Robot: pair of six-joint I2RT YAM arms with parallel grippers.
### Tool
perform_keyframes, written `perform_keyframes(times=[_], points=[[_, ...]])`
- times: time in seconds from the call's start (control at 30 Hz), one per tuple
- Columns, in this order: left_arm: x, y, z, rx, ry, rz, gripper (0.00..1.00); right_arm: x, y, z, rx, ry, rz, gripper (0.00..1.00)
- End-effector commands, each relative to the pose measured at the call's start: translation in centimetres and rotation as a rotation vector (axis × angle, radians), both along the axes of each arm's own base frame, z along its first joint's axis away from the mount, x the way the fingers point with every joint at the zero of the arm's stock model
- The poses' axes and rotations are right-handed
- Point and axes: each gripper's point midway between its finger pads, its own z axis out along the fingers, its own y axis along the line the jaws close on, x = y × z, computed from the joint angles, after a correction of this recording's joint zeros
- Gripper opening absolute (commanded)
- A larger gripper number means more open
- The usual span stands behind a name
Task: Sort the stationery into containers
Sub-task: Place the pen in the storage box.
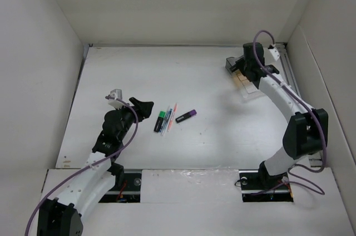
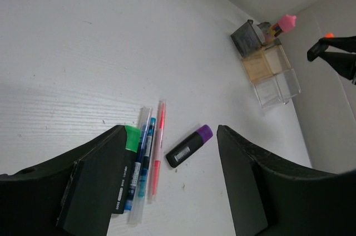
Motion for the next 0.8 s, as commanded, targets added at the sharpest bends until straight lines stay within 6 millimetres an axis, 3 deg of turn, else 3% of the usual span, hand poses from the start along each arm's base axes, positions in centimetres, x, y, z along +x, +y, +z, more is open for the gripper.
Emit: perform_keyframes(times=[0.0, 0.13, 0.27, 0.3, 0.5, 0.6, 0.67, 0.77], points=[[0.3, -0.3, 2.1, -0.014, -0.061, -0.011, 0.62, 3.2, -1.6, 2.1, 0.047, -0.088, -0.013, 0.13], [0.2, -0.3, 2.8, -0.026, -0.097, -0.011, 0.62, 4.3, -4.7, 1.1, 0.026, -0.070, -0.093, 0.13], [0.4, -0.3, 2.0, -0.013, -0.058, -0.011, 0.62, 3.7, -7.2, -0.7, -0.008, -0.032, -0.152, 0.13], [0.4, -0.4, 2.5, -0.016, -0.066, -0.011, 0.62, 3.2, -7.9, -1.9, -0.012, -0.009, -0.165, 0.13], [0.3, -0.5, 2.2, -0.020, -0.075, -0.023, 0.62, 2.2, -10.3, -2.3, 0.000, -0.030, -0.240, 0.13], [0.4, -0.7, 2.2, -0.021, -0.073, -0.032, 0.62, 1.6, -12.4, -3.3, -0.014, -0.005, -0.312, 0.13], [0.5, -0.8, 2.1, -0.021, -0.073, -0.032, 0.62, 1.2, -13.6, -5.2, -0.021, 0.038, -0.336, 0.16], [0.5, -0.9, 1.9, -0.028, -0.061, -0.040, 0.62, 1.6, -13.4, -5.1, 0.013, 0.026, -0.321, 0.21]])
